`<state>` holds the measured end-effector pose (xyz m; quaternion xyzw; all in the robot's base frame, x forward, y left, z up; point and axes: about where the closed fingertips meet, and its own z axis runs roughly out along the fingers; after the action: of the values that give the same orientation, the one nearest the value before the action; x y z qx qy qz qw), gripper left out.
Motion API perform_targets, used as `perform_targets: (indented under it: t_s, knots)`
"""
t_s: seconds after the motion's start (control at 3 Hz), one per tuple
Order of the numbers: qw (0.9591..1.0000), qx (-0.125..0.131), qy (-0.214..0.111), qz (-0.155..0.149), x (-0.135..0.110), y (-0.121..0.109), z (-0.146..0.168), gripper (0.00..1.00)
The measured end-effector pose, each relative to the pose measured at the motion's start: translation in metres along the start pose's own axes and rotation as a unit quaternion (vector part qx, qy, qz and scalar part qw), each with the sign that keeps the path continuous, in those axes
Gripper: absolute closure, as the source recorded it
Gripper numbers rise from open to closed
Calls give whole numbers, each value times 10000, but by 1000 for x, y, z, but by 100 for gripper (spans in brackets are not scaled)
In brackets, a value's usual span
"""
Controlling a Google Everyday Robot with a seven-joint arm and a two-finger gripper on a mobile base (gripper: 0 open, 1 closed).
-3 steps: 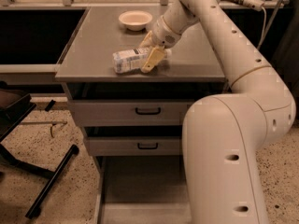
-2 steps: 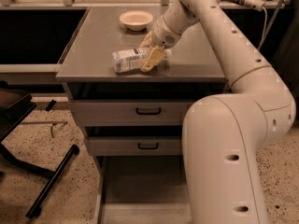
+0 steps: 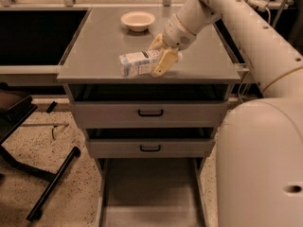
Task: Place blue plastic bottle into bottom drawer
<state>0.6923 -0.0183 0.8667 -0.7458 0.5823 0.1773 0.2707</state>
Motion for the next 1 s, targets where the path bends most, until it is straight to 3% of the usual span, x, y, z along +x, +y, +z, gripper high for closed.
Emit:
perform_targets:
  t_s: [0.33,0.67,1.0]
  knots:
    - [9996,-202,-187,-37,-6,36,10,100]
    - [9996,4,-249,-110,-15,67,10,100]
    - [9972,690,280,-77,-38,83,-6,100]
